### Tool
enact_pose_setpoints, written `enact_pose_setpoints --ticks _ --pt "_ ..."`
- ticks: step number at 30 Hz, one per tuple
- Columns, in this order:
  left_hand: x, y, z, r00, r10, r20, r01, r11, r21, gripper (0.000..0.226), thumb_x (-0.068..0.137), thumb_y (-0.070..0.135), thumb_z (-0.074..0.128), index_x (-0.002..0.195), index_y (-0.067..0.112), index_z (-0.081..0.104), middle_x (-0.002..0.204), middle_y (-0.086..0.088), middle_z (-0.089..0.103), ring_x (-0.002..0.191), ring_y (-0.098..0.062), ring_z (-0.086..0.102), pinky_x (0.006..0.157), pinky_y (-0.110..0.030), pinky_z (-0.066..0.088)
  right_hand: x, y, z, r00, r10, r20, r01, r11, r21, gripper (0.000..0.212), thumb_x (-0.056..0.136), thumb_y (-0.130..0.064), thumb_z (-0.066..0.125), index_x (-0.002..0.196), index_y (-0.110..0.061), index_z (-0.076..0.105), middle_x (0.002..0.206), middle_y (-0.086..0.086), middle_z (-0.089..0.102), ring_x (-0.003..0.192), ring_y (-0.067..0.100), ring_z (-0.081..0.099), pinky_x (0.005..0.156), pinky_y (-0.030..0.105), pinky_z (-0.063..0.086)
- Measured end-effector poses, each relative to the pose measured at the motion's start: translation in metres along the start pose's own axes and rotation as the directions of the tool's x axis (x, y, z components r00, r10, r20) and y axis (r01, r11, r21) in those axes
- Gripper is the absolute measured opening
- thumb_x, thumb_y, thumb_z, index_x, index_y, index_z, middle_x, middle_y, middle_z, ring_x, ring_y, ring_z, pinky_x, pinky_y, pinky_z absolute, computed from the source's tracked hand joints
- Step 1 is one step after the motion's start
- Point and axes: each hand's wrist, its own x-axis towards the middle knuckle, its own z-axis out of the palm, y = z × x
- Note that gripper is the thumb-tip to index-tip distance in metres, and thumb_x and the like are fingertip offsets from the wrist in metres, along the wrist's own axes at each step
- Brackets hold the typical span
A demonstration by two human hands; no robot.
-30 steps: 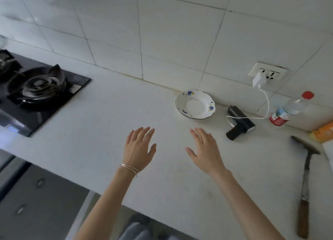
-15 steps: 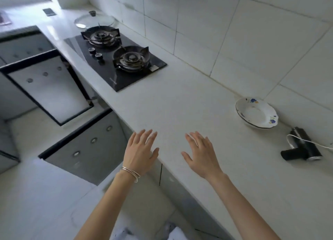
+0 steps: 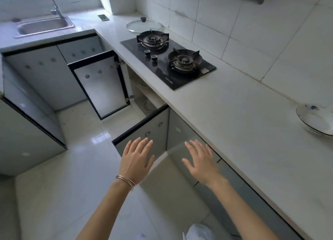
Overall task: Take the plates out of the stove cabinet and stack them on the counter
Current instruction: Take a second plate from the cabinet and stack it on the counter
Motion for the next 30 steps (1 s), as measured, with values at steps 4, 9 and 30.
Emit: enact_pose_setpoints --ticks 4,9,30 --pt "-0.016 -0.067 -0.019 0.999 -0.04 -0.008 0.04 0.999 -0.001 0.054 0.086 0.044 0.033 0.127 0.016 0.054 0.127 -0.005 0.058 0.12 -0.028 0.05 0.103 -0.047 0.037 0.02 -0.064 0.018 1.0 -0.011 0.004 0.011 1.0 -0.006 0.074 0.083 -0.057 0.011 0.145 -0.02 0.023 0.151 0.004 0.029 0.142 0.02 0.015 0.114 0.042 0.007" --pt "-0.027 -0.127 -0.033 0.998 -0.056 -0.025 0.056 0.998 -0.032 0.052 0.088 0.042 0.033 0.128 0.016 0.052 0.126 -0.006 0.058 0.12 -0.027 0.05 0.103 -0.045 0.039 0.048 -0.129 0.023 0.997 -0.08 -0.003 0.08 0.996 -0.038 0.072 0.083 -0.056 0.013 0.145 -0.02 0.025 0.15 0.004 0.031 0.141 0.019 0.019 0.114 0.041 0.011" --pt "0.091 -0.339 -0.049 0.999 -0.025 0.042 0.026 1.0 -0.01 0.052 0.085 0.045 0.035 0.123 0.017 0.058 0.12 -0.004 0.064 0.114 -0.026 0.057 0.096 -0.045 0.043 0.269 -0.245 0.071 0.998 -0.031 0.053 0.03 0.999 0.01 0.073 0.083 -0.055 0.016 0.141 -0.016 0.034 0.144 0.009 0.039 0.137 0.024 0.028 0.112 0.046 0.023"
